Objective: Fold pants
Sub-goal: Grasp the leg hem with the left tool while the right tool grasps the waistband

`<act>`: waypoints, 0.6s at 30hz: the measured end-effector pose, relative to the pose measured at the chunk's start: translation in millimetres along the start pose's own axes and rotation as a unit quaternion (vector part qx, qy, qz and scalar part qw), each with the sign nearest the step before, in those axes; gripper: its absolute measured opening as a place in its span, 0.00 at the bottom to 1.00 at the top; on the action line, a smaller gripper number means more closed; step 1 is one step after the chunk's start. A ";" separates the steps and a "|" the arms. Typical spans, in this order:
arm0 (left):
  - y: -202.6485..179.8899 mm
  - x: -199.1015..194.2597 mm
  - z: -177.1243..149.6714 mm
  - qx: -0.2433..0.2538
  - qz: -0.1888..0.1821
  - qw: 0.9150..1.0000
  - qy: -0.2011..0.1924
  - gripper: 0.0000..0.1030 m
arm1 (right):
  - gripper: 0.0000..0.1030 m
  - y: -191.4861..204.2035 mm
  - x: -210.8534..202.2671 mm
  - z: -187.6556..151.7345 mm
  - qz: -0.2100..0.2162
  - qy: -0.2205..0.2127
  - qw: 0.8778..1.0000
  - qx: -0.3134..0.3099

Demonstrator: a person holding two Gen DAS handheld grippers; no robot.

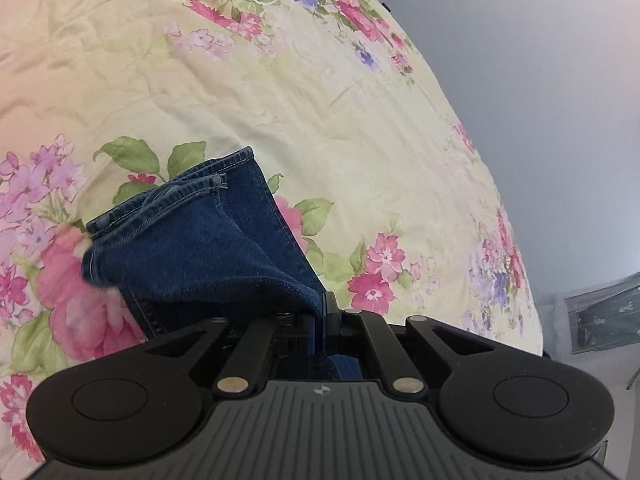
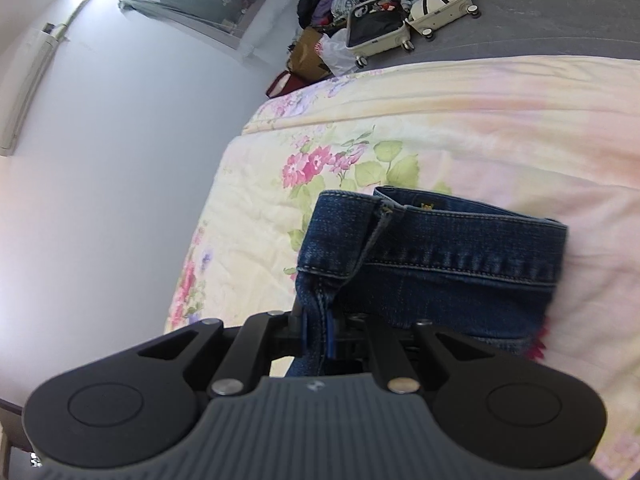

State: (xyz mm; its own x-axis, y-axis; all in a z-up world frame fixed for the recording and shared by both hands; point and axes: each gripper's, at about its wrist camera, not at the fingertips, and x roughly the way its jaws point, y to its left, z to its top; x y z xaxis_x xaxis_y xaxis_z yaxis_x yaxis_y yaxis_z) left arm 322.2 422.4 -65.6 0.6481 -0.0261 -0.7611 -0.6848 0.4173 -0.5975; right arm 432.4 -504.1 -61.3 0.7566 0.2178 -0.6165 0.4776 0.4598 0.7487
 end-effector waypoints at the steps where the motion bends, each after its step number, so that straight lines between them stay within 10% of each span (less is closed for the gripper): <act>1: -5.7 8.6 2.8 0.003 0.011 1.000 0.004 0.02 | 0.03 4.0 12.0 3.0 -0.010 0.001 1.000 -0.002; 18: -14.1 106.5 30.5 -0.001 0.099 0.994 0.049 0.04 | 0.03 26.3 174.7 17.5 -0.065 0.000 0.998 -0.025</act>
State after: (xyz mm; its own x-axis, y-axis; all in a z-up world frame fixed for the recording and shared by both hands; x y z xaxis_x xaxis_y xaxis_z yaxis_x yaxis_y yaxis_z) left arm 411.1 441.5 -130.6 0.4657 -0.0322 -0.8844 -0.7960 0.4215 -0.4344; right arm 584.9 -469.0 -145.1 0.6893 0.1539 -0.7079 0.5491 0.5265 0.6491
